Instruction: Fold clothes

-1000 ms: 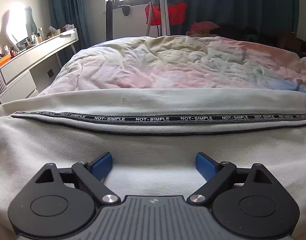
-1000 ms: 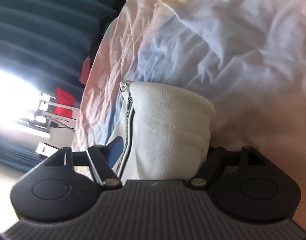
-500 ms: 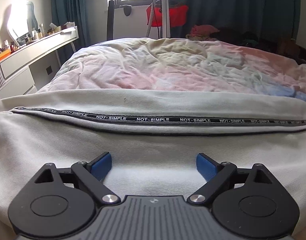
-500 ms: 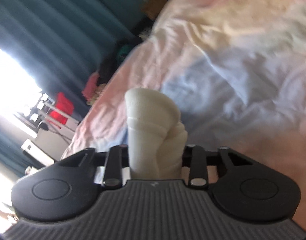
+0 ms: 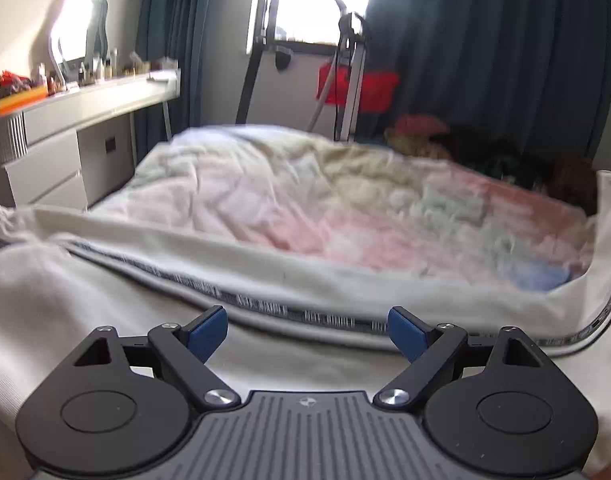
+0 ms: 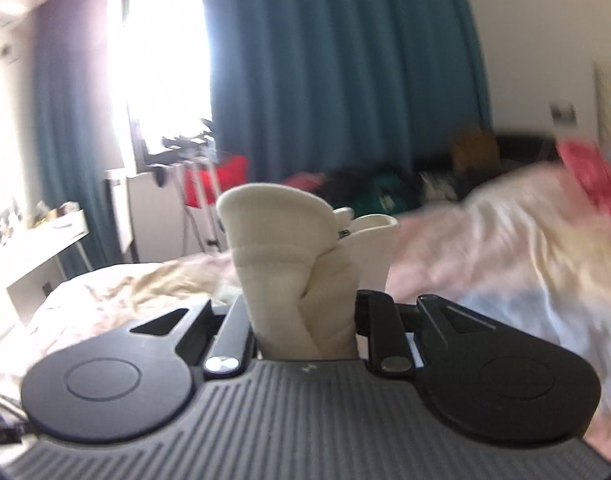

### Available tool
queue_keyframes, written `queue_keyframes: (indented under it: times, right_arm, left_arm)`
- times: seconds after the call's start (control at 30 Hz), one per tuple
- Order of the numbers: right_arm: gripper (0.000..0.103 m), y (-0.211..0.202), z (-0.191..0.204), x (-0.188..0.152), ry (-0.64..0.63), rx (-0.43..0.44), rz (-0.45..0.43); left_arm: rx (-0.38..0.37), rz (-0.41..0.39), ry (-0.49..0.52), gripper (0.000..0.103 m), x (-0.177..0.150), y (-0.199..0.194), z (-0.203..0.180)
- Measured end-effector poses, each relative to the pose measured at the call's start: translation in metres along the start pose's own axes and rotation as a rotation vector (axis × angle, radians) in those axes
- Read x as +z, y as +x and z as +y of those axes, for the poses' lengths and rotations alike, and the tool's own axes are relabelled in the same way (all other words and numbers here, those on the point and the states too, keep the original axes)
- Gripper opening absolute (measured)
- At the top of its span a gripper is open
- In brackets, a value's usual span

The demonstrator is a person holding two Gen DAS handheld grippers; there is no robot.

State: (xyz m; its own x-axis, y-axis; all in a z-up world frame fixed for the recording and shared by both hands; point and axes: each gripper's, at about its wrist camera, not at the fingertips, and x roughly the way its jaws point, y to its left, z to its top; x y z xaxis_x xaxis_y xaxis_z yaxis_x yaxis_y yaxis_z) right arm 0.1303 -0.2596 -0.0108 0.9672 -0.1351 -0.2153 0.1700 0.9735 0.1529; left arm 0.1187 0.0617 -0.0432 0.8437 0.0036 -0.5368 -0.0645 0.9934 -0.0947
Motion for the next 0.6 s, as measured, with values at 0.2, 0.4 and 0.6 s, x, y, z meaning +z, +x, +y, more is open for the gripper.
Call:
queue_keyframes:
  times: [0.2,0.4,0.6]
  right_arm:
    - [0.020,-0.010,0.112,-0.041,-0.262,0.132,-0.024]
    - [0.019,-0.019,0.195,-0.147,-0.731,0.329,0.082]
    - [0.020,-0.022,0.199,-0.139,-0.669,0.342,0.064]
  left_arm:
    - [-0.011,-0.077,-0.025,0.089,0.010,-0.021,0.025]
    - [-0.047,-0.061,-0.116,0.088,0.014,-0.023,0.049]
    - [-0.073,-0.068,-0.215,0.088,0.021,-0.025,0.070]
